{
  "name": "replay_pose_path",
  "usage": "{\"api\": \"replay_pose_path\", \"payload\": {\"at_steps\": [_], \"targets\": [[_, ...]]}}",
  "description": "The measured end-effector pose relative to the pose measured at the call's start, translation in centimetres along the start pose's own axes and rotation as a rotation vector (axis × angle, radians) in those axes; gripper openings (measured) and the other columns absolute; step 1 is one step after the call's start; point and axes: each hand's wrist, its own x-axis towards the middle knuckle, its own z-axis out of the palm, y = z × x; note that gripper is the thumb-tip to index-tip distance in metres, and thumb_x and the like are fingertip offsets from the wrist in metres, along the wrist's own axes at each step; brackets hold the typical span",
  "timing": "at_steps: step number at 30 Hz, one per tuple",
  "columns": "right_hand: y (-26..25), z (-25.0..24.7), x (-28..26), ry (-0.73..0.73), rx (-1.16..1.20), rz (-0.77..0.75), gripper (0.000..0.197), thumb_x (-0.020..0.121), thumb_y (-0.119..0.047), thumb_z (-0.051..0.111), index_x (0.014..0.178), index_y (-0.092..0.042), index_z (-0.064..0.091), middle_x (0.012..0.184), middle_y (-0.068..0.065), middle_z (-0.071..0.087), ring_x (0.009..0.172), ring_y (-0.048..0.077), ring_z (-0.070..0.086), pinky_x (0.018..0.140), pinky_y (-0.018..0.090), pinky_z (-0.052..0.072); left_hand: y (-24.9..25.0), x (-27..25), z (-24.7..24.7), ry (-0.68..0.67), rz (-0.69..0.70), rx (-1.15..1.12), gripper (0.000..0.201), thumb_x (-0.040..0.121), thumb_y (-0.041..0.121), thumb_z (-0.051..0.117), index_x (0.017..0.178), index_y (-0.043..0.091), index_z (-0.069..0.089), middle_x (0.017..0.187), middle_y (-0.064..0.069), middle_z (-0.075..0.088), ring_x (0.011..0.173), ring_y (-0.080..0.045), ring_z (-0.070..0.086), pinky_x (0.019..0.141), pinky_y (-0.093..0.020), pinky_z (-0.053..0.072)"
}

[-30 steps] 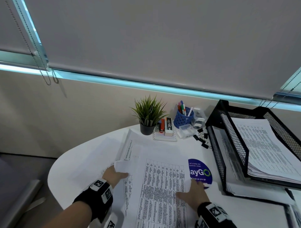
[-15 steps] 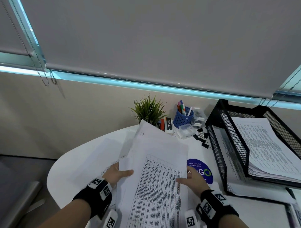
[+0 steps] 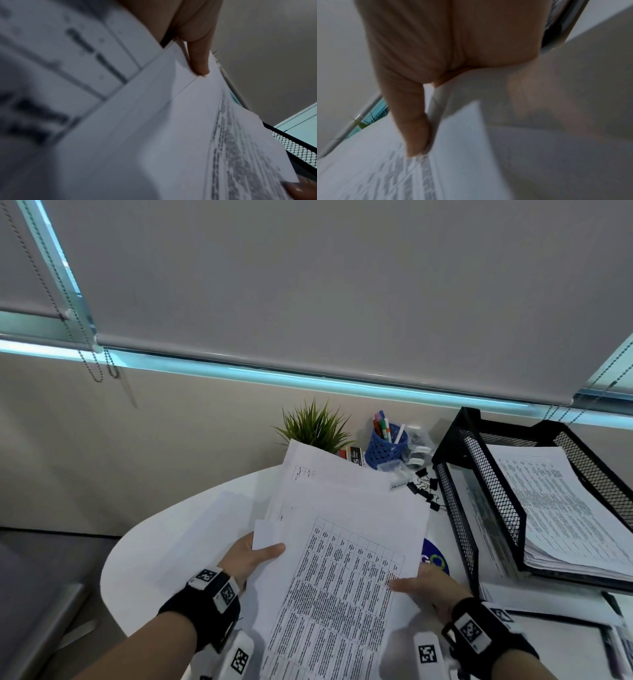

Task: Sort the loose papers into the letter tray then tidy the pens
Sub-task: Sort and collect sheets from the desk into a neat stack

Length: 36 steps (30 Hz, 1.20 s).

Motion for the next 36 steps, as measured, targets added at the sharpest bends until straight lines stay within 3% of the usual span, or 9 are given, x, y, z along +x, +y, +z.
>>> {"api": "replay_pose_path", "payload": {"at_steps": [4,10,14,16,19,23,28,33,36], "targets": [[1.9,-1.0,1.2,0.076,-0.059,-0.024,0.1,0.024,-0.041,0.096,0.113,-0.005,0.066,0.107,0.008,0.072,0.102,0.025,0.067,0.097,0.042,0.048,-0.3,1.2,-0.5,-0.013,0.001,0.187,0.078,0.046,0.046,0.082,0.117,0.019,0.062,0.113,-0.001,0.069,0.104,-0.021,0.064,0.095,-0.041,0.048],[3.7,-2.1,1.1,0.159,-0.1,-0.039,0.094,0.013,-0.048,0.093,0.097,-0.011,0.07,0.098,0.008,0.074,0.095,0.027,0.068,0.091,0.041,0.05,-0.1,1.2,-2.5,-0.046,-0.177,0.432,0.033,0.06,-0.012,0.073,0.081,0.011,0.059,0.064,-0.001,0.062,0.06,-0.014,0.054,0.054,-0.017,0.046],[4.3,-2.8,1.3,0.203,-0.133,-0.025,0.101,0.008,-0.06,0.087,0.094,-0.011,0.071,0.097,0.009,0.074,0.094,0.026,0.068,0.086,0.037,0.052,-0.7,0.8,-3.9,-0.064,-0.234,0.605,0.032,0.048,0.0,0.066,0.076,0.016,0.062,0.068,0.0,0.064,0.068,-0.017,0.057,0.073,-0.028,0.051],[4.4,-2.9,1.2,0.209,-0.101,-0.04,0.107,0.004,-0.059,0.088,0.097,-0.008,0.071,0.097,0.01,0.074,0.095,0.028,0.068,0.091,0.042,0.051,-0.5,0.6,-4.2,-0.088,-0.244,0.768,0.025,0.053,0.007,0.071,0.073,0.02,0.063,0.074,0.003,0.063,0.07,-0.012,0.057,0.065,-0.015,0.047],[4.0,-2.8,0.7,0.211,-0.021,-0.04,0.09,0.022,-0.035,0.096,0.101,-0.002,0.069,0.093,0.009,0.075,0.088,0.024,0.07,0.078,0.035,0.054,0.1,0.0,-4.1,-0.111,-0.22,0.87,0.014,0.077,0.006,0.066,0.076,0.019,0.061,0.068,0.007,0.055,0.052,0.001,0.048,0.04,-0.007,0.033],[3.9,-2.5,0.0,0.198,0.106,-0.029,0.048,0.061,-0.006,0.084,0.104,0.005,0.065,0.082,0.005,0.075,0.07,0.013,0.072,0.054,0.019,0.053,0.1,-0.1,-4.0,-0.015,-0.13,0.847,0.012,0.087,0.007,0.059,0.081,0.018,0.058,0.065,0.006,0.051,0.031,0.004,0.04,0.034,-0.006,0.027],[4.5,-2.7,0.5,0.26,0.123,0.008,0.092,0.026,-0.026,0.095,0.106,0.009,0.065,0.101,0.023,0.07,0.097,0.038,0.065,0.089,0.049,0.05,0.3,0.0,-4.5,0.057,-0.091,0.852,0.016,0.086,0.011,0.062,0.075,0.021,0.057,0.074,0.001,0.056,0.052,-0.007,0.046,0.045,-0.016,0.033],[4.7,-2.9,0.6,0.266,0.115,0.014,0.044,0.068,-0.004,0.077,0.108,0.009,0.064,0.105,0.026,0.068,0.102,0.043,0.063,0.094,0.053,0.047,0.7,-0.1,-4.1,0.121,0.014,0.823,0.026,0.083,0.004,0.062,0.066,0.022,0.055,0.076,0.0,0.057,0.076,-0.015,0.051,0.059,-0.017,0.035],[4.7,-2.8,0.7,0.249,0.108,0.027,0.029,0.077,0.004,0.067,0.105,0.007,0.065,0.104,0.025,0.069,0.1,0.04,0.063,0.08,0.041,0.05,1.6,-0.5,-3.0,0.062,0.081,0.826,0.024,0.08,0.008,0.062,0.063,0.023,0.053,0.068,0.008,0.056,0.069,-0.009,0.05,0.059,-0.015,0.035]]}}
